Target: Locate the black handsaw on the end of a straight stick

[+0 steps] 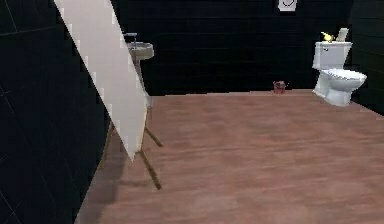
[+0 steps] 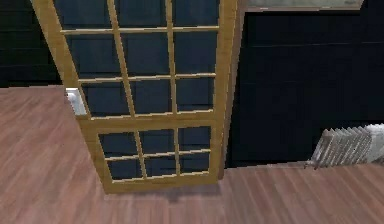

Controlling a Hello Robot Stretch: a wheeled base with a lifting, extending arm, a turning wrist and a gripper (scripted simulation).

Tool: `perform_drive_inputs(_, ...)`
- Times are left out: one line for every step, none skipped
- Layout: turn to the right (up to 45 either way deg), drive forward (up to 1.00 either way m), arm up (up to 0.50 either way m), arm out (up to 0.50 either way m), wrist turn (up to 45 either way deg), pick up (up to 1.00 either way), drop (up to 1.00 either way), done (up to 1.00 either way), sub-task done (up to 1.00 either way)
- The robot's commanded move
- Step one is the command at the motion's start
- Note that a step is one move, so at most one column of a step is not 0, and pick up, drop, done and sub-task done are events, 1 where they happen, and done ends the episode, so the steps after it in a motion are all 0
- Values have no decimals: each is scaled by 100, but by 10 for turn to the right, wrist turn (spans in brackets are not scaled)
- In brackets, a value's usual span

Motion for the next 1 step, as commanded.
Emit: perform_drive_inputs(180, 0, 0, 0, 0, 0, 0, 0, 0)
